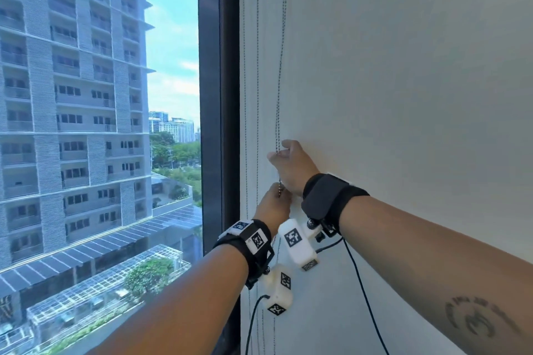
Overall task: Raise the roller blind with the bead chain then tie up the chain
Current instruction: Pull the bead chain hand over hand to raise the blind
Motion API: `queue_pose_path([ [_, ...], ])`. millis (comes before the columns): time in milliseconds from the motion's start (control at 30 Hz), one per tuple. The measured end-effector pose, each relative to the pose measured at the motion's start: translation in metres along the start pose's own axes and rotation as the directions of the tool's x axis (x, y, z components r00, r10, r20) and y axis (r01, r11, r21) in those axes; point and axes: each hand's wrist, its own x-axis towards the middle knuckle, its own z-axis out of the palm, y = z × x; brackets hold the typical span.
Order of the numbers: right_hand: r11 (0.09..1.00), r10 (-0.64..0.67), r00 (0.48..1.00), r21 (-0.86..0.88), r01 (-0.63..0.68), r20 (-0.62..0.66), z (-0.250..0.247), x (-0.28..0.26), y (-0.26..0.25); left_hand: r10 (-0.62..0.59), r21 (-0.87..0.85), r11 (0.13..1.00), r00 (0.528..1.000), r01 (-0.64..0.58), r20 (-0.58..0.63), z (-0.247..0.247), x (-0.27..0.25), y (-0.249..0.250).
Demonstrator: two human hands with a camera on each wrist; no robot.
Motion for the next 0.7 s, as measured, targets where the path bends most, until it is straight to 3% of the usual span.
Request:
queue_pose_path([
  [67, 0.999, 0.017, 0.999, 0.029, -0.018, 0.027, 0.002, -0.003, 0.004, 0.009, -0.088, 0.996, 0.999, -0.006, 0.037, 0.006, -0.012, -0.006],
  [200, 0.927, 0.031, 0.996, 0.369, -0.060, 0.084, 0.007, -0.028, 0.010, 0.035, -0.107, 0.994, 0.999, -0.035, 0.001, 0.007, -0.033, -0.001],
  [400, 0.802, -0.050, 0.997, 0.597, 0.001, 0.066, 0.003, -0.061, 0.025, -0.048, -0.163, 0.985, 0.999, 0.049, 0.011, 0.017, -0.076, -0.018],
  [567, 0.814, -0.034, 0.984, 0.576, -0.075, 0.177, 0.014, -0.092, 0.068, -0.057, -0.115, 0.992, 0.998, 0.053, -0.030, 0.029, -0.121, -0.037],
  [700, 0.809, -0.012, 0.966, 0.570, -0.143, 0.260, 0.022, -0.122, 0.102, -0.284, -0.350, 0.901, 0.958, 0.256, -0.029, 0.042, -0.157, -0.051],
])
